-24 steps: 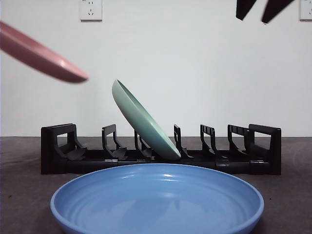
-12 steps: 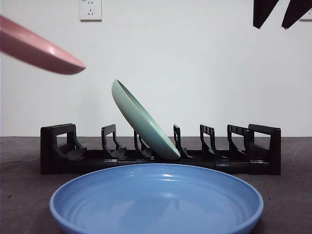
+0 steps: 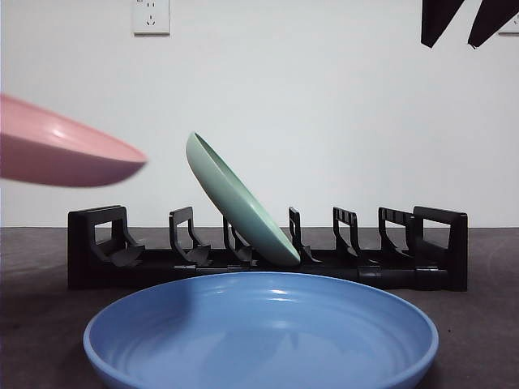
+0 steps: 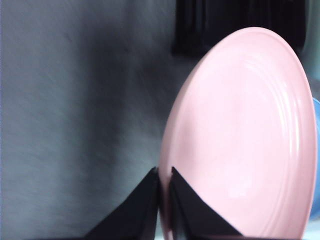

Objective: Place the plate

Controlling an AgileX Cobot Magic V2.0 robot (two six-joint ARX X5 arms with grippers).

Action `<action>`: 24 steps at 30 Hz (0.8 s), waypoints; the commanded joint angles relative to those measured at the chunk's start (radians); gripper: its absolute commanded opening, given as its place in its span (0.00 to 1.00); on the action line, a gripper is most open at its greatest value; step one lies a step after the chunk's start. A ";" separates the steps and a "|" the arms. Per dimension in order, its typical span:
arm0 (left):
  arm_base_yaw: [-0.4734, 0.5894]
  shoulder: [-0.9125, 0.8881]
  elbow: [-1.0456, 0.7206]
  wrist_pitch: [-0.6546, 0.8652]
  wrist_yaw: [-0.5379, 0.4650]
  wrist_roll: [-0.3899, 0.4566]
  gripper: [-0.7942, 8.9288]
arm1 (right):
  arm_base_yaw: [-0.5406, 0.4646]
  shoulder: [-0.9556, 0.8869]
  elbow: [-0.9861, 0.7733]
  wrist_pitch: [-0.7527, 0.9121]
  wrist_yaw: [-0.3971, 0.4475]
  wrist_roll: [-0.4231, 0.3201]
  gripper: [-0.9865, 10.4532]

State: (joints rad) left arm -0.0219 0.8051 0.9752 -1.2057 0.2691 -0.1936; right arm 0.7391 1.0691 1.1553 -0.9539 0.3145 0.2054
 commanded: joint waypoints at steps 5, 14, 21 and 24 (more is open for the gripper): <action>-0.078 -0.064 -0.219 0.161 0.114 -0.201 0.10 | 0.008 0.006 0.020 0.006 0.000 -0.011 0.34; -0.299 0.006 -0.341 0.397 0.090 -0.383 0.10 | 0.008 0.006 0.020 0.003 0.000 -0.011 0.34; -0.473 0.135 -0.341 0.529 0.011 -0.460 0.10 | 0.008 0.006 0.020 0.003 0.000 -0.011 0.34; -0.520 0.208 -0.341 0.595 0.008 -0.477 0.10 | 0.008 0.006 0.020 0.002 0.000 -0.011 0.34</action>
State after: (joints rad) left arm -0.5343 0.9958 0.6304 -0.6296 0.2821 -0.6468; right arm 0.7391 1.0691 1.1553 -0.9562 0.3145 0.2050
